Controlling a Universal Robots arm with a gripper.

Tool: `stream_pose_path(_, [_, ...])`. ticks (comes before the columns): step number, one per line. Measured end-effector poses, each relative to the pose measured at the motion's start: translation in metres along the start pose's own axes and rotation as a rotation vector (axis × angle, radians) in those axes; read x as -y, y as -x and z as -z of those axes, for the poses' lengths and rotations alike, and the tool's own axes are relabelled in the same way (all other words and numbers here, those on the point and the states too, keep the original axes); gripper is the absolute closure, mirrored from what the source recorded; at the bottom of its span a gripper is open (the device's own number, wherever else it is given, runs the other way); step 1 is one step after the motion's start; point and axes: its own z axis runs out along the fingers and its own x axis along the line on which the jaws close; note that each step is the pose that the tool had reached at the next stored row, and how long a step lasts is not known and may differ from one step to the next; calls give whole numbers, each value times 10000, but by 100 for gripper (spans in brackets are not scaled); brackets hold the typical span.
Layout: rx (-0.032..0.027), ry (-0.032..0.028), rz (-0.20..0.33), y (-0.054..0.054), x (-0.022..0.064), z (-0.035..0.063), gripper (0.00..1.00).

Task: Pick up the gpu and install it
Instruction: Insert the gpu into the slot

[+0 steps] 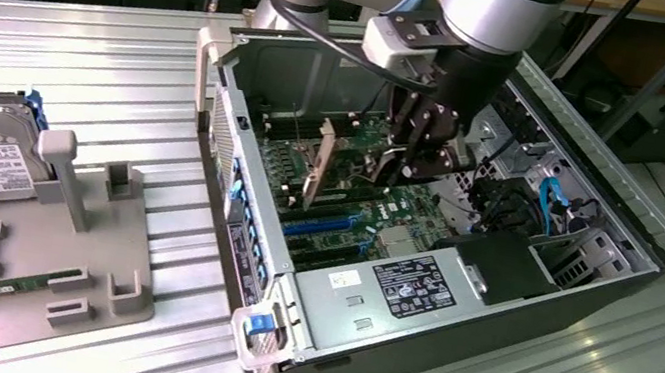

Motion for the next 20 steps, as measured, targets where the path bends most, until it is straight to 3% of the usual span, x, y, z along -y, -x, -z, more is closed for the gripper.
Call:
stream_pose_path(8, [2, 6, -1, -3, -8, -24, 73])
stream_pose_path(13, [2, 76, -4, -3, -10, -50, 73])
stream_pose_path(20, [4, 102, -113, 28, -13, -107, 73])
